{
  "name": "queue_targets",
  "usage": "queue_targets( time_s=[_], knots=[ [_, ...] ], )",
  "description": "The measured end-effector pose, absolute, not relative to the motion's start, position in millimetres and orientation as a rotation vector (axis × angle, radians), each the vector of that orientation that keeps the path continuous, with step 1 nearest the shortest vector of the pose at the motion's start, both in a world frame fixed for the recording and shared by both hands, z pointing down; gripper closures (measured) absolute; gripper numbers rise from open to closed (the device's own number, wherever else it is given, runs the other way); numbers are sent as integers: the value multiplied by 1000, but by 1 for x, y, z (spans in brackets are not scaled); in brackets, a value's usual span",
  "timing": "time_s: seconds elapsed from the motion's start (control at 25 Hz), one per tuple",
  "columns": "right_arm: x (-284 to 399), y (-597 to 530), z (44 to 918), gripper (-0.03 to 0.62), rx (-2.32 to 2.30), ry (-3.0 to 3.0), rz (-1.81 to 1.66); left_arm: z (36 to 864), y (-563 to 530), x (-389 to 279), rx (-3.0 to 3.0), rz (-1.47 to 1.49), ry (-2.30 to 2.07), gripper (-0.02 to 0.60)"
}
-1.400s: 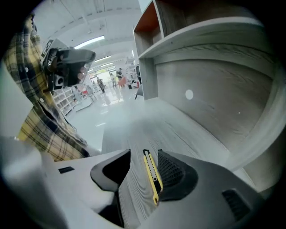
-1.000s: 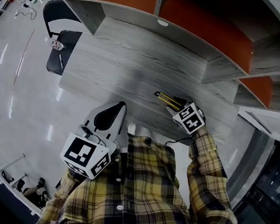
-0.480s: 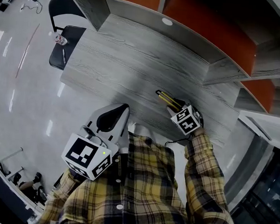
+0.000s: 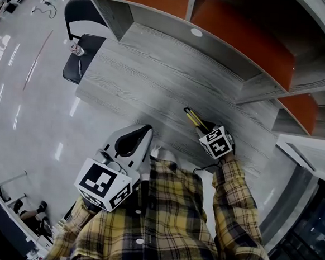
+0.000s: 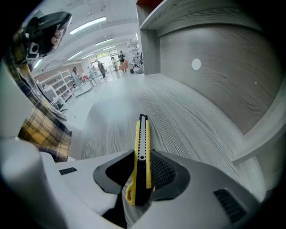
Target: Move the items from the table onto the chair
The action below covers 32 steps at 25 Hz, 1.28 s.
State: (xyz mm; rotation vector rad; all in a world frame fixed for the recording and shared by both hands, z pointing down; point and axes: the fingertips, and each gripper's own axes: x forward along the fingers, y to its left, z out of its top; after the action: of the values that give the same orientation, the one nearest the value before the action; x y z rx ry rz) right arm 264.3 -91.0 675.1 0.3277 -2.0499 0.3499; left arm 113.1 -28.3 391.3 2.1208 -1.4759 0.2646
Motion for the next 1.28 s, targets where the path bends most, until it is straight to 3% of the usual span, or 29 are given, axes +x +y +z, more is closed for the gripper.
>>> queue_targets(
  time_s=[0.36, 0.72, 1.28],
  knots=[
    [255, -93, 629, 468, 477, -2205, 561, 384, -25, 110, 2123, 237, -1517, 577],
    [223, -78, 549, 468, 457, -2381, 521, 370, -33, 103, 2154, 198, -1567, 577],
    [100, -60, 487, 468, 328, -2506, 517, 381, -44, -15, 2059, 115, -1678, 577]
  ],
)
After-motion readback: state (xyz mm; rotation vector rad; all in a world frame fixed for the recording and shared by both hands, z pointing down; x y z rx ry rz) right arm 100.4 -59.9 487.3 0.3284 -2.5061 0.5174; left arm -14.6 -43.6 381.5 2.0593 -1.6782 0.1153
